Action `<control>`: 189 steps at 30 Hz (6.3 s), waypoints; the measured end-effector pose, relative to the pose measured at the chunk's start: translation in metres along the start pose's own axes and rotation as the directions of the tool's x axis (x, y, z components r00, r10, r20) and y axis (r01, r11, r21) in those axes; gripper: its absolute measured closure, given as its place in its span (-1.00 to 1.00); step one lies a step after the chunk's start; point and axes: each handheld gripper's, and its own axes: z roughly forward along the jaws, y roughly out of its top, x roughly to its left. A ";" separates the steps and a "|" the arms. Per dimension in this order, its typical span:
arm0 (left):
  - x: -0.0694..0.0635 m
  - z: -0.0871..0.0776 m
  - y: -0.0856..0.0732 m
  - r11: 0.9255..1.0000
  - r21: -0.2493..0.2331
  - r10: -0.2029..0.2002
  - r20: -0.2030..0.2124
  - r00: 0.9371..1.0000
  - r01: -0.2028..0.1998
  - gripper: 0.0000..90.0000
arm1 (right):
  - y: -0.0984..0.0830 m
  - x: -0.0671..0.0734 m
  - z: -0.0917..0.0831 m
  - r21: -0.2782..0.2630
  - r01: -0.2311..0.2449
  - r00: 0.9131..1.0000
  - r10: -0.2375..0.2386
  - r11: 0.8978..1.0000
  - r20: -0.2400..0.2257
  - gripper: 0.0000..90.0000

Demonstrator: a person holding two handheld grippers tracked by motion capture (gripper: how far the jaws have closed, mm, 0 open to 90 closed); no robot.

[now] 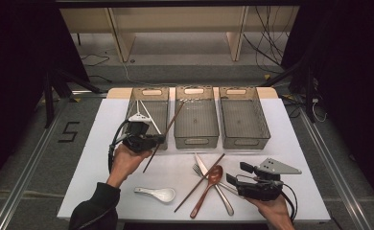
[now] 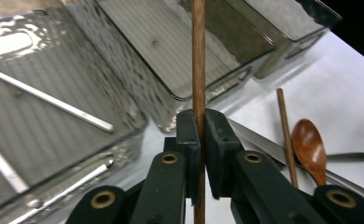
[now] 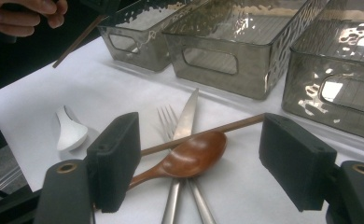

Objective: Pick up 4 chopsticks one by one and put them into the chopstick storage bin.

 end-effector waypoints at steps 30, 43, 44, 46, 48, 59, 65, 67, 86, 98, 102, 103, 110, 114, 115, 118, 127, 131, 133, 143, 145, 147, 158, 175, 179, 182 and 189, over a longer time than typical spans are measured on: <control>0.063 0.010 0.052 1.000 -0.024 -0.003 -0.163 0.987 -0.001 0.88 | 0.000 0.001 -0.001 -0.015 0.000 1.000 0.000 1.000 -0.002 -0.38; 0.082 0.018 0.062 1.000 -0.013 -0.020 -0.202 0.979 0.017 0.88 | 0.000 0.001 -0.001 -0.015 0.000 1.000 -0.001 1.000 -0.007 -0.38; 0.084 0.020 0.062 1.000 -0.010 -0.021 -0.206 0.978 0.019 0.88 | 0.000 0.001 0.000 -0.014 0.000 1.000 0.000 1.000 -0.006 -0.38; 0.087 0.022 0.064 1.000 -0.004 -0.023 -0.210 0.977 0.022 0.88 | 0.000 0.001 0.000 -0.013 0.001 1.000 -0.001 1.000 -0.008 -0.38; 0.089 0.024 0.065 1.000 -0.002 -0.020 -0.217 0.976 0.020 0.88 | 0.000 0.001 0.000 -0.013 0.003 1.000 -0.003 1.000 -0.008 -0.38; 0.096 0.035 0.063 1.000 0.014 -0.013 -0.238 0.971 0.016 0.87 | 0.001 0.001 -0.001 -0.013 0.006 1.000 -0.007 1.000 -0.012 -0.38; 0.100 0.039 0.060 1.000 0.013 -0.012 -0.257 0.966 0.015 0.87 | 0.000 0.002 0.000 -0.012 0.006 1.000 -0.006 1.000 -0.013 -0.38; 0.101 0.041 0.059 1.000 0.021 -0.005 -0.263 0.965 0.011 0.87 | 0.001 0.002 0.000 -0.012 0.005 1.000 -0.005 1.000 -0.013 -0.38; 0.073 0.024 0.061 0.996 0.060 -0.054 -0.199 0.978 0.067 -0.25 | 0.001 0.003 0.000 -0.010 0.006 1.000 -0.006 1.000 -0.015 -0.38; 0.013 -0.001 0.034 1.000 -0.019 -0.023 -0.068 0.997 0.022 -0.53 | 0.001 0.003 -0.001 -0.013 0.005 1.000 -0.005 1.000 -0.010 -0.38; 0.001 0.003 0.020 1.000 0.007 -0.018 -0.026 0.999 0.018 -0.54 | 0.001 0.002 -0.002 -0.014 0.003 1.000 -0.003 1.000 -0.012 -0.38; -0.002 0.005 0.016 1.000 0.012 -0.017 -0.022 1.000 0.017 -0.55 | 0.001 0.002 -0.001 -0.012 0.001 1.000 -0.002 1.000 -0.013 -0.38; -0.020 0.019 -0.001 0.998 0.066 0.013 -0.010 1.000 -0.012 -0.58 | 0.001 0.002 -0.002 -0.012 0.003 1.000 -0.003 1.000 -0.010 -0.38; -0.029 0.024 -0.007 0.994 0.101 0.031 0.007 0.999 -0.031 -0.61 | 0.001 0.003 -0.002 -0.014 0.006 1.000 -0.006 1.000 -0.010 -0.38; -0.031 0.024 -0.009 0.994 0.103 0.031 0.011 0.999 -0.032 -0.62 | 0.001 0.003 -0.002 -0.014 0.005 1.000 -0.005 1.000 -0.010 -0.38; -0.038 0.027 -0.014 0.993 0.109 0.040 0.019 0.999 -0.042 -0.63 | 0.001 0.003 -0.003 -0.017 0.005 1.000 -0.006 1.000 -0.010 -0.38; -0.059 0.039 -0.032 0.980 0.180 0.079 0.044 0.996 -0.086 -0.64 | 0.001 0.003 -0.002 -0.014 0.005 1.000 -0.005 1.000 -0.011 -0.38; -0.070 0.046 -0.038 0.972 0.206 0.100 0.057 0.993 -0.110 -0.63 | 0.001 0.003 -0.002 -0.014 0.007 1.000 -0.007 1.000 -0.011 -0.38; -0.074 0.051 -0.042 0.968 0.223 0.105 0.062 0.993 -0.116 -0.63 | 0.001 0.003 -0.002 -0.015 0.008 1.000 -0.009 1.000 -0.010 -0.38; -0.090 0.065 -0.054 0.951 0.269 0.136 0.087 0.987 -0.154 -0.57 | 0.001 0.003 -0.002 -0.013 0.006 1.000 -0.007 1.000 -0.012 -0.38; -0.093 0.068 -0.056 0.948 0.277 0.139 0.090 0.986 -0.159 -0.55 | 0.001 0.003 -0.002 -0.013 0.009 1.000 -0.009 1.000 -0.012 -0.38; -0.094 0.070 -0.057 0.944 0.284 0.150 0.091 0.985 -0.170 -0.52 | 0.001 0.003 -0.002 -0.014 0.009 1.000 -0.009 1.000 -0.013 -0.38; -0.102 0.077 -0.063 0.928 0.313 0.178 0.103 0.979 -0.201 -0.37 | 0.001 0.003 -0.002 -0.011 0.006 1.000 -0.006 1.000 -0.012 -0.38; -0.110 0.082 -0.068 0.916 0.326 0.198 0.139 0.970 -0.233 0.10 | 0.001 0.003 -0.002 -0.008 0.012 1.000 -0.012 1.000 -0.012 -0.38; -0.111 0.085 -0.069 0.908 0.336 0.211 0.144 0.967 -0.249 0.24 | 0.001 0.003 -0.001 -0.007 0.011 1.000 -0.011 1.000 -0.014 -0.38; -0.112 0.086 -0.069 0.906 0.337 0.216 0.153 0.964 -0.257 0.33 | 0.001 0.003 -0.001 -0.007 0.013 1.000 -0.013 1.000 -0.016 -0.38; -0.114 0.090 -0.070 0.902 0.336 0.225 0.167 0.960 -0.270 0.50 | 0.001 0.004 0.000 0.000 0.013 1.000 -0.013 1.000 -0.019 -0.38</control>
